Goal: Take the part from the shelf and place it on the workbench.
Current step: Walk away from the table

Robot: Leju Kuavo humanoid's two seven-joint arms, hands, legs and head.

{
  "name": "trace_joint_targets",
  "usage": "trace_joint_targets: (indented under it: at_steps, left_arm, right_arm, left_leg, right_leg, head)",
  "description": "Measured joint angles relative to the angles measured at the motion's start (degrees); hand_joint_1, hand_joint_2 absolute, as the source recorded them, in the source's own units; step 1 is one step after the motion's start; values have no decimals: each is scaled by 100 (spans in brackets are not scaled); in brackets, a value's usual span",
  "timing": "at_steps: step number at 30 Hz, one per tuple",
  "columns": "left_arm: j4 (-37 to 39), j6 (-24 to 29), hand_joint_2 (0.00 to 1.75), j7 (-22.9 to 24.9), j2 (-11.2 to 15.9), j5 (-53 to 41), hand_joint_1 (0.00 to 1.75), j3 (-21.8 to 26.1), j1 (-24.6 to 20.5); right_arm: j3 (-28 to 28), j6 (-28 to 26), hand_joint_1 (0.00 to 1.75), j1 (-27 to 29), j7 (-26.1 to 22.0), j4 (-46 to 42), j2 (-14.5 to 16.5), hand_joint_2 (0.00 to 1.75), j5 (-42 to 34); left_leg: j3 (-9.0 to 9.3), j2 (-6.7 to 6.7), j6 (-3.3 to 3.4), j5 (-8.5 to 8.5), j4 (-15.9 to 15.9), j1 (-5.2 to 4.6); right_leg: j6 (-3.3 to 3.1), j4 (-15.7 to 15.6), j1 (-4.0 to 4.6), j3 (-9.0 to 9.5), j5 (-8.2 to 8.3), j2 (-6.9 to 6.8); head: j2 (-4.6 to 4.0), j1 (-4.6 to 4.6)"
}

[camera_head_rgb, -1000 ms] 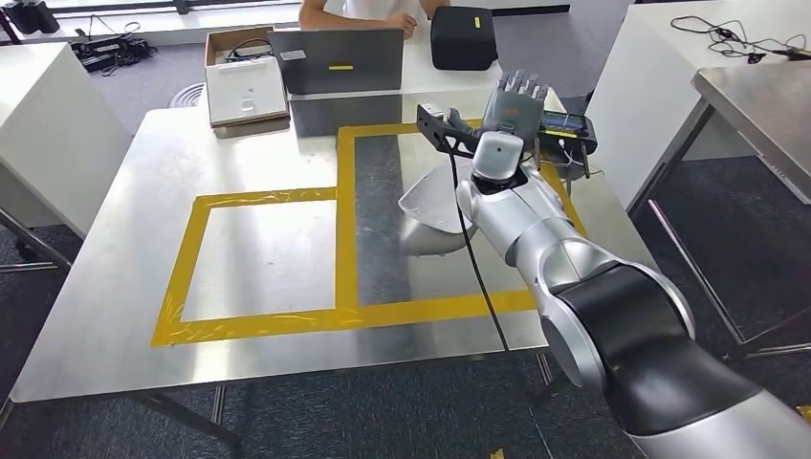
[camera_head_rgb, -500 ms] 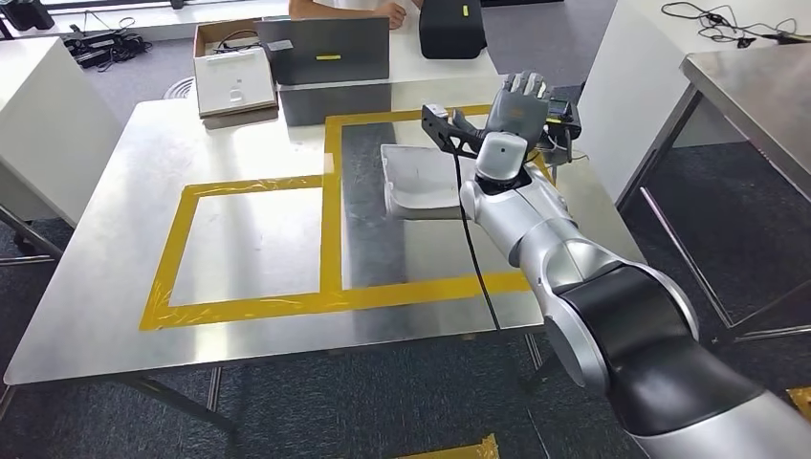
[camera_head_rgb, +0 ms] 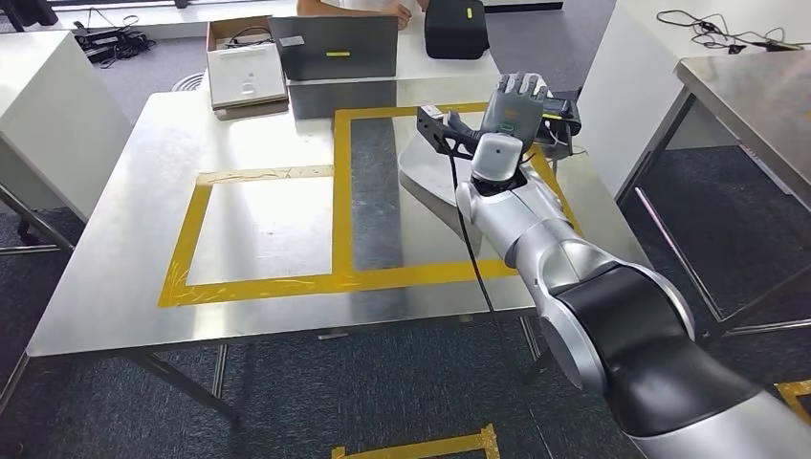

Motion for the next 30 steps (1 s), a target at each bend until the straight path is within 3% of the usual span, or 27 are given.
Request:
trace_joint_targets:
  at_steps: [2, 4, 5, 6, 7, 9, 11, 14, 15, 16, 18, 20, 21, 22, 25, 26, 29, 30]
  left_arm:
    - [-1, 0, 0, -6, -4, 0, 0, 0, -13]
    - [1, 0, 0, -11, -7, -1, 0, 0, -12]
    - [1, 0, 0, -11, -8, -2, 0, 0, -9]
    - [1, 0, 0, -11, -8, -2, 0, 0, -8]
    - [1, 0, 0, -11, -8, -2, 0, 0, -9]
    - [1, 0, 0, -12, -12, -2, 0, 0, -11]
    - [1, 0, 0, -13, -16, -2, 0, 0, -15]
    - [3, 0, 0, -14, -19, -2, 0, 0, -12]
    - [3, 0, 0, -13, -16, -2, 0, 0, -11]
    - [3, 0, 0, -13, -11, -2, 0, 0, -10]
    - [4, 0, 0, -13, -5, -2, 0, 0, -12]
    - [5, 0, 0, -13, -4, -2, 0, 0, -12]
    - [5, 0, 0, -13, -3, -2, 0, 0, -11]
    - [4, 0, 0, -14, -3, -1, 0, 0, -11]
    - [1, 0, 0, -29, -3, 0, 0, 0, -24]
    - [0, 0, 0, -35, -5, 0, 0, -1, -27]
    - [1, 0, 0, -39, -8, 0, 0, -1, -25]
    - [1, 0, 0, -39, -8, 0, 0, 0, -29]
  right_arm:
    - [0, 1, 0, -4, 0, 0, -21, 0, -1]
    - [0, 2, 0, 10, 0, 1, -26, 0, -2]
    - [0, 3, 0, 26, 0, 1, -28, 0, -2]
    - [0, 3, 0, 40, 0, 1, -30, 0, -2]
    - [0, 3, 0, 46, 0, 1, -32, 0, -2]
    - [0, 3, 0, 30, 0, -1, -32, 0, -2]
    - [0, 1, 0, 2, 1, -2, -29, 0, -2]
    - [0, 2, 0, -9, 2, -2, -29, 0, -2]
    - [0, 2, 0, -11, 2, -2, -27, 0, -2]
    - [0, 1, 0, -13, 2, -2, -25, 0, -1]
    - [0, 1, 0, -12, 0, -2, -20, 0, -1]
    - [0, 2, 0, 4, -2, -2, -20, 0, -1]
    - [0, 2, 0, 12, -3, -2, -20, 0, -1]
    - [0, 2, 0, 18, -2, -2, -20, 0, -2]
    - [0, 1, 0, 5, 3, -4, -23, 0, -2]
    - [0, 1, 0, -2, 3, -5, -27, 0, -2]
    - [0, 0, 0, -5, 2, -4, -40, 0, 0]
    - [0, 1, 0, -3, 3, -3, -48, 0, -1]
  left_leg:
    - [-80, 10, 70, 98, -29, 14]
    - [-195, 12, 94, 175, -15, 4]
    - [-253, 13, 96, 212, -4, -3]
    - [-307, 13, 95, 248, 8, -10]
    - [-354, 13, 91, 280, 18, -16]
    - [-422, 13, 66, 339, 32, -32]
    - [-463, 13, 11, 396, 33, -43]
    - [-501, 9, -92, 474, 10, -41]
    - [-539, 3, -122, 412, 61, -43]
    - [-607, -4, -153, 263, 217, -42]
    - [-822, -12, -213, -234, 870, -15]
    - [-961, -11, -265, -600, 1509, 18]
    - [-901, -10, -281, -639, 1572, 30]
    - [-722, -9, -290, -580, 1396, 41]
    - [50, -18, -260, -315, 267, 50]
    - [158, -26, -223, -280, 67, 40]
    - [111, -33, -68, -168, 19, 8]
    - [78, -26, -16, -107, 12, 11]
  right_leg:
    - [43, 515, -7, -213, -390, 0]
    - [65, 1276, -2, -483, -816, 0]
    - [64, 1485, 0, -523, -908, 0]
    - [52, 1475, 3, -446, -899, -1]
    - [30, 1230, 10, -249, -804, -1]
    - [-37, 430, 41, 289, -576, -4]
    - [-101, -34, 84, 544, -462, -9]
    - [-192, -110, 86, 500, -345, -20]
    - [-230, -141, 66, 479, -289, -28]
    - [-262, -174, 42, 448, -228, -37]
    - [-300, -201, 24, 349, -123, -43]
    - [-292, -197, 19, 224, -29, -42]
    - [-280, -192, 15, 162, 20, -42]
    - [-262, -184, 8, 101, 66, -41]
    - [-163, -131, -2, -45, 186, -41]
    - [-123, -122, 3, -70, 222, -42]
    - [-4, -168, -13, -95, 340, -43]
    - [29, -137, -24, -129, 291, -40]
  head:
    - [0, 13]
    - [0, 20]
    - [0, 20]
    - [0, 19]
    - [0, 20]
    - [0, 16]
    - [0, 16]
    - [0, 20]
    - [0, 18]
    - [0, 8]
    - [0, -13]
    - [0, -20]
    - [0, -20]
    - [0, -20]
    - [0, -14]
    - [0, -7]
    - [0, 3]
    - [0, 3]
